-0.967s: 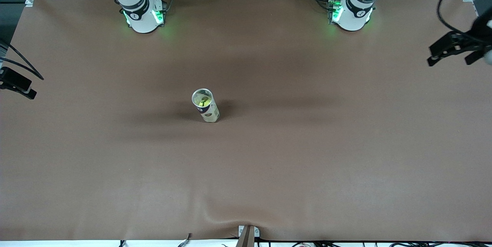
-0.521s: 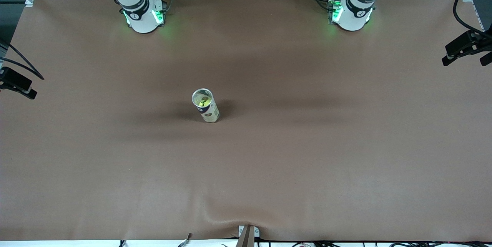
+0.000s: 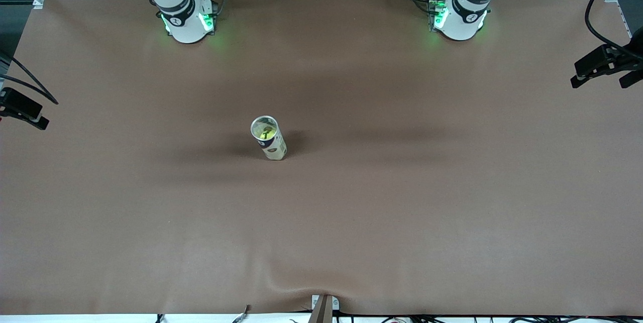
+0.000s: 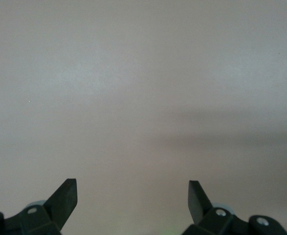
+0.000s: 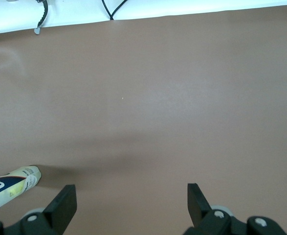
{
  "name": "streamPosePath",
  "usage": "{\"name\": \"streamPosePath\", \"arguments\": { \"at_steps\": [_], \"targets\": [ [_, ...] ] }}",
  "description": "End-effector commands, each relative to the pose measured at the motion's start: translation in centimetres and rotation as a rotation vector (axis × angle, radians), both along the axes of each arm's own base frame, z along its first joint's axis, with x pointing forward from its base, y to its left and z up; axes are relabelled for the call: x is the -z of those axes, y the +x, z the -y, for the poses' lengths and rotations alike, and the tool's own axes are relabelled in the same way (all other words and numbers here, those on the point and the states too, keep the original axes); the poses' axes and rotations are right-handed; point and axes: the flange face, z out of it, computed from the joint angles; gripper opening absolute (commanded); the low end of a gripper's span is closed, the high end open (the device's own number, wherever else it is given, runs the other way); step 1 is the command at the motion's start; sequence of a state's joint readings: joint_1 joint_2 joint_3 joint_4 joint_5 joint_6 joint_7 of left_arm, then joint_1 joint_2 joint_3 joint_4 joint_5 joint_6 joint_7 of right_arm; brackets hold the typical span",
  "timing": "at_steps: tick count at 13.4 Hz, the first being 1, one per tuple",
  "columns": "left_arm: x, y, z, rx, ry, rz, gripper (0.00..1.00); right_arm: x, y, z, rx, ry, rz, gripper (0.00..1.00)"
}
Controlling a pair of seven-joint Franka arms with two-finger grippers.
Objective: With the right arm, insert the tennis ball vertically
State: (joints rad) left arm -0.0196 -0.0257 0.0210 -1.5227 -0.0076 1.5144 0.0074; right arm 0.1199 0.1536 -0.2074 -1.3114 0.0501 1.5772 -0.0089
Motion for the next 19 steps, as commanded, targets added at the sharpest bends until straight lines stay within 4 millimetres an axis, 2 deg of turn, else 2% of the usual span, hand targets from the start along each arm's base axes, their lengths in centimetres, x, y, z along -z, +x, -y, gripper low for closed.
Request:
{"name": "streamPosePath", "arguments": {
  "at_steps": [1,6,13,15,19],
  "targets": [
    [0.1,-1.2,0.1,0.019,-0.013,-0.002,1.0,-0.6,-0.2,-0.2,0.012,0.012,0.012,1.0],
    [0.3,-1.9,2.4,0.06,-0.001,-0.004,1.0,-0.5,-0.1,-0.2,0.012,0.012,0.011,1.0],
    [1.3,-2.7,2.5,0.115,-0.001,-0.055,1.0,-0.5,-0.1,-0.2,0.012,0.012,0.012,1.0],
    [1.5,-3.3,4.0,0.133,0.005,-0.062,1.0,-0.5,-0.1,-0.2,0.012,0.012,0.012,1.0],
    [1.4,-3.6,4.1,0.132,0.006,-0.061,1.0,-0.5,-0.1,-0.2,0.012,0.012,0.012,1.0]
  ]
}}
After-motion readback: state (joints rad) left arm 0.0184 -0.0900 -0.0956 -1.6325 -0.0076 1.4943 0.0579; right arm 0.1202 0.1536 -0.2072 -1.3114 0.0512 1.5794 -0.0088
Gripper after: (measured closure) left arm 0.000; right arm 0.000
